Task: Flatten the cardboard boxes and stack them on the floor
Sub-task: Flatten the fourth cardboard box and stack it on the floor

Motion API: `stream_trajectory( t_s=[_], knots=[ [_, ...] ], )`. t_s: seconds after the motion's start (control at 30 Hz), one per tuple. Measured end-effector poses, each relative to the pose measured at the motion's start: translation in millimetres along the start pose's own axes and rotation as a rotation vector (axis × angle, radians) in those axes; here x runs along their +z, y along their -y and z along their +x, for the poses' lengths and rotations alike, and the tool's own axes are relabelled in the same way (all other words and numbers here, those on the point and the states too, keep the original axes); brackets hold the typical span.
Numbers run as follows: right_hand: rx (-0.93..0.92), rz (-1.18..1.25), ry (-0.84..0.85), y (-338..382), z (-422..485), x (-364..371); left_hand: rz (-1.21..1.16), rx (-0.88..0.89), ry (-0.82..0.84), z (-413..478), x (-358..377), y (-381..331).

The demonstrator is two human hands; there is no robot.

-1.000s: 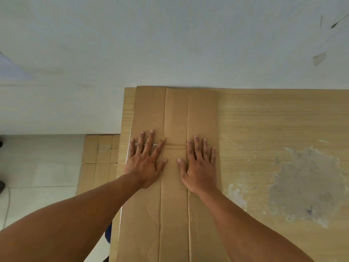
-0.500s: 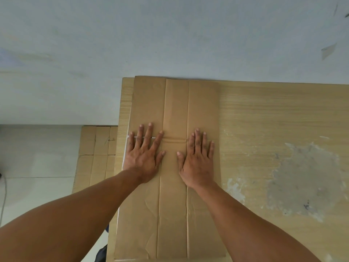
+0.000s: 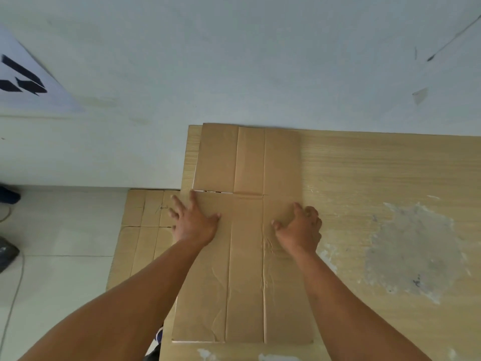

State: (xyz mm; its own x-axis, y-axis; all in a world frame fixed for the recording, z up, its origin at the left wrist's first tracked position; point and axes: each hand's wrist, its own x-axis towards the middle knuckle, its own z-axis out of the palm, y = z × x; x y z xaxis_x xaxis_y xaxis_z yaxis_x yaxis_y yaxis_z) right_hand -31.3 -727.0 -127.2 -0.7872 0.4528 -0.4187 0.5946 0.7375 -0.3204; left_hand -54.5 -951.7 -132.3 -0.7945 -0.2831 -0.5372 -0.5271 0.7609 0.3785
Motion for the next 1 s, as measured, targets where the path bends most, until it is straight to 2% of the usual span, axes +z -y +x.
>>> stream_trajectory(
  t_s=[0.2, 0.37, 0.5, 0.6, 0.7, 0.8, 1.0],
  knots=[
    [0.162, 0.370, 0.080, 9.1, 15.4, -14.1, -0.084, -0.105, 0.088, -25.1, -8.2, 46.2],
    [0.148, 0.575, 0.162, 11.3, 2.2, -12.2, -0.108, -0.102, 0.087, -32.1, -16.2, 55.8],
    [0.045, 0.561, 0.275, 6.4, -14.1, -10.5, -0.218, -0.125, 0.038, -38.8, -25.6, 69.1],
    [-0.039, 0.539, 0.308, 6.0, -23.4, -15.4, -0.395, -0.214, 0.050, -41.1, -32.1, 82.2],
    [-0.075, 0.439, 0.324, 8.6, -31.5, -16.0, -0.465, -0.240, 0.079, -44.2, -36.7, 92.2],
    [-0.110, 0.393, 0.307, 10.8, -39.3, -10.3, -0.474, -0.224, 0.079, -45.1, -40.6, 103.3],
    [-0.134, 0.504, 0.229, 32.4, -68.8, 5.8, -0.528, -0.199, 0.038, -50.3, -63.6, 137.8]
  ],
)
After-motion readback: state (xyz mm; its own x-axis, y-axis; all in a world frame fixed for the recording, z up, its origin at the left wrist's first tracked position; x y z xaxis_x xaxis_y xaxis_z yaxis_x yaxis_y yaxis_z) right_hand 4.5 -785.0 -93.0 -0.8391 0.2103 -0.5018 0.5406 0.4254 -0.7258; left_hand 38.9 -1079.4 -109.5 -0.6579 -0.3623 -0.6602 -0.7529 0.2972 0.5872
